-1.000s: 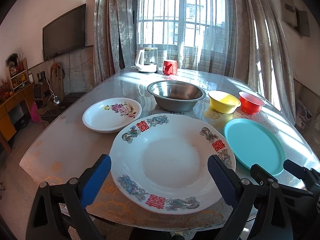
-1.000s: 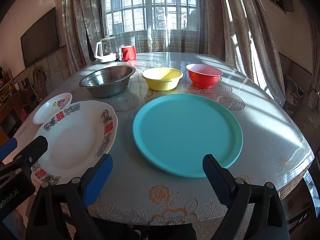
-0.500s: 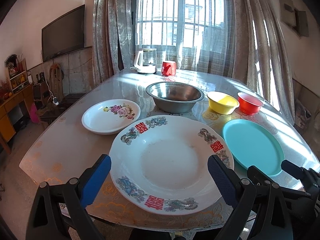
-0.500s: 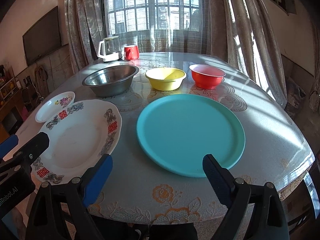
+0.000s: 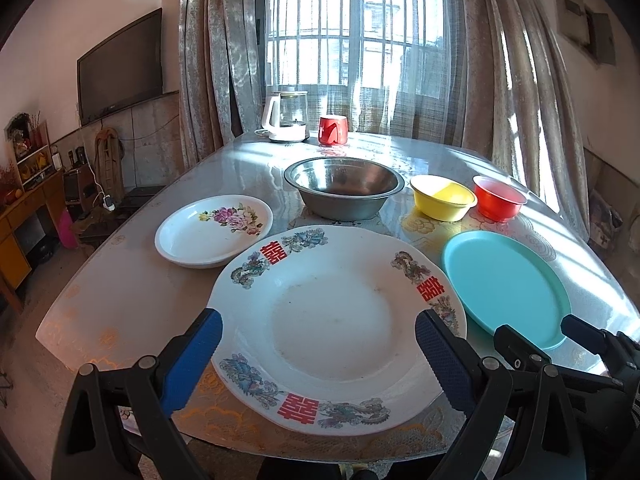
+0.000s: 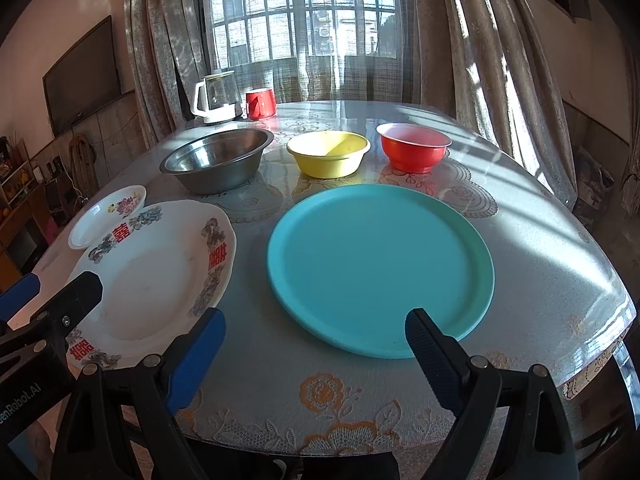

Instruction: Organize plates and bowls

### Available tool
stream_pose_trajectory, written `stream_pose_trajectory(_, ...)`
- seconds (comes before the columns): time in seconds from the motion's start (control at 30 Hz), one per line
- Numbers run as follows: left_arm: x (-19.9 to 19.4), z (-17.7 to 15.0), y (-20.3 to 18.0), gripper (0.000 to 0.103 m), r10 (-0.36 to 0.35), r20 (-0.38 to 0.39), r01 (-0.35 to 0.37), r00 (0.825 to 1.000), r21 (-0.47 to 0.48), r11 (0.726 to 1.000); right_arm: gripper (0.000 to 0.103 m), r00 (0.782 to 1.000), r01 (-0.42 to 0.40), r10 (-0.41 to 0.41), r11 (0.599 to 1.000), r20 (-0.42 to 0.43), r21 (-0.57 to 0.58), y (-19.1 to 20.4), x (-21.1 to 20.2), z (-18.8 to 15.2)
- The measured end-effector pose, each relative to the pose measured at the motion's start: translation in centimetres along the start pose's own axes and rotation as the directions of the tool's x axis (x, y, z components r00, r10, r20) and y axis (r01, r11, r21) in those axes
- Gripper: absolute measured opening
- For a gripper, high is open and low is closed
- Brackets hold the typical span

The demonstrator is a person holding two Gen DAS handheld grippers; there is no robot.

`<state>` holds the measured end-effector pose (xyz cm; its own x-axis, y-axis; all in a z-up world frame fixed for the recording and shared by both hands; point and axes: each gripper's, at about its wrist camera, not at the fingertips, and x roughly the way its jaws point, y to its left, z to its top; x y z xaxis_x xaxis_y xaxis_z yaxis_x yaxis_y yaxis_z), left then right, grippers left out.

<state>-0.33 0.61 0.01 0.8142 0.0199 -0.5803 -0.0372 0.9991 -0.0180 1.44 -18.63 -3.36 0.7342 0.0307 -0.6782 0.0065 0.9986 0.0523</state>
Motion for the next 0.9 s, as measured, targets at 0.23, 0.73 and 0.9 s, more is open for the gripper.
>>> stream_pose_trajectory(0.23,0.3,0.2,-0.5,0.098,-0.003,-0.009,0.003,1.0,0.018,1.0,0.093,1.0,-0.015,0.015,1.0,-0.006,0.017,-0.5,0.5,0.2)
stream_pose_trajectory(0.73,1.2,0.7,-2.0,0.098,0.0,-0.028,0.002,1.0,0.063,0.998,0.093,0.999,-0.038,0.039,0.998,-0.013,0.059,-2.0,1.4,0.3)
stream_pose_trajectory(0.9,1.4,1.0,-2.6,0.098,0.0,-0.03,0.002,1.0,0.085,0.996,0.093,0.999,-0.041,0.042,0.996,-0.013,0.078,-2.6,1.6,0.4)
